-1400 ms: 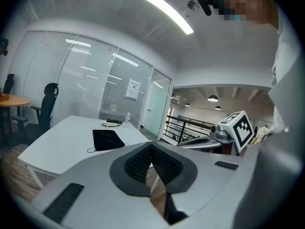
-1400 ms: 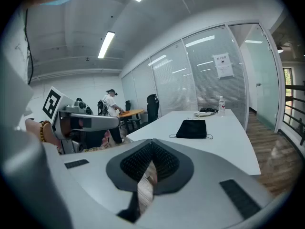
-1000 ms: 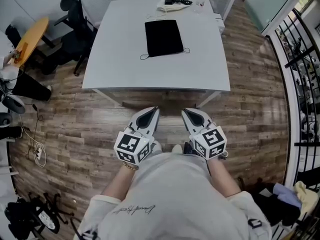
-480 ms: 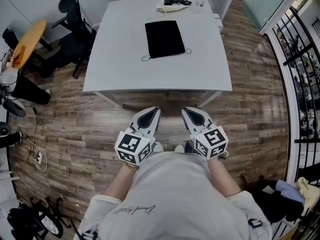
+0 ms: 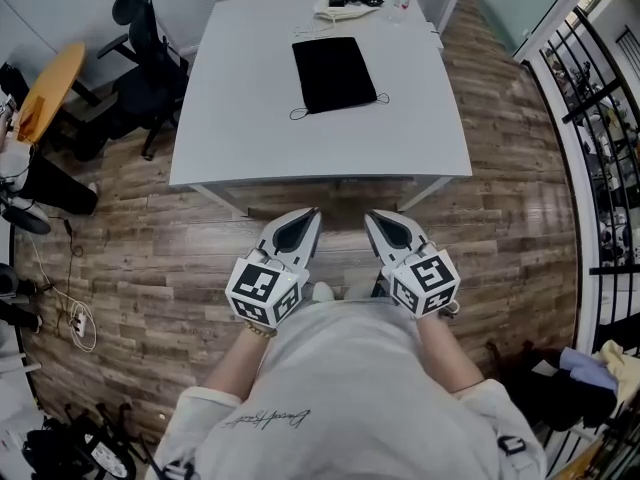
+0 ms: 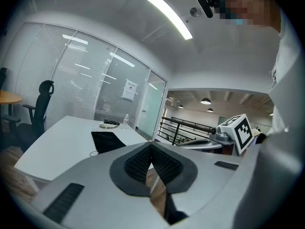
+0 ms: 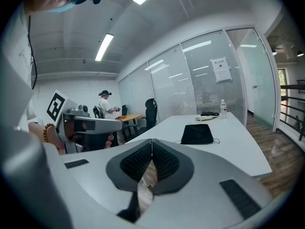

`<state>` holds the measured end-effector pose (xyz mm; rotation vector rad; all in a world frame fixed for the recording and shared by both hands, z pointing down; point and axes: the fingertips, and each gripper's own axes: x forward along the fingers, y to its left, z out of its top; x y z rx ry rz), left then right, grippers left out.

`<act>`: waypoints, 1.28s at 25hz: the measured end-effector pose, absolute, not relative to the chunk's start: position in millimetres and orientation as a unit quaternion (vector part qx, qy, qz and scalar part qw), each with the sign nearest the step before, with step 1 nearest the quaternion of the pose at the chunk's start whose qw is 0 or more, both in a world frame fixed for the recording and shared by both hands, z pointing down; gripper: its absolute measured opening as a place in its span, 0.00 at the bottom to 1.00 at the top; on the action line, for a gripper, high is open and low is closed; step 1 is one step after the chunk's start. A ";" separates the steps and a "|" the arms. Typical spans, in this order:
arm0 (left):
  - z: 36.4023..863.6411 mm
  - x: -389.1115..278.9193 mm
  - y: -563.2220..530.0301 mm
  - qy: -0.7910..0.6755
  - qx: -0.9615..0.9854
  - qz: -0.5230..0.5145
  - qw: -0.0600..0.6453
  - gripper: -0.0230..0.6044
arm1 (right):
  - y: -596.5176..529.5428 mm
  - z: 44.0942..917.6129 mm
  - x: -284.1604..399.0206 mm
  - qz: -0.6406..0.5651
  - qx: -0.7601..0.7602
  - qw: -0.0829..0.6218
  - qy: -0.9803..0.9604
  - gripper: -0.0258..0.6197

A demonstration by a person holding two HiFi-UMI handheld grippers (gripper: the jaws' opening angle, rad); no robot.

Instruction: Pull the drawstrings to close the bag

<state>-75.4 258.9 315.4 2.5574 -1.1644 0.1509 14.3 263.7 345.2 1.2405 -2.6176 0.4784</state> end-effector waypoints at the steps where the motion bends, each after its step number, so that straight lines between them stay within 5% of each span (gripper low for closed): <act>1: 315.3 -77.7 258.2 -0.408 0.897 0.051 0.163 0.05 | 263.7 345.4 12.7 0.162 0.422 0.102 -0.886 0.08; 15: 329.7 -74.0 212.6 -0.401 0.898 0.053 0.173 0.05 | 221.9 364.7 14.5 0.177 0.419 0.110 -0.884 0.07; 32: 327.8 -36.6 35.5 -0.437 0.881 0.046 0.173 0.05 | 37.9 361.4 52.9 0.170 0.383 0.108 -0.901 0.07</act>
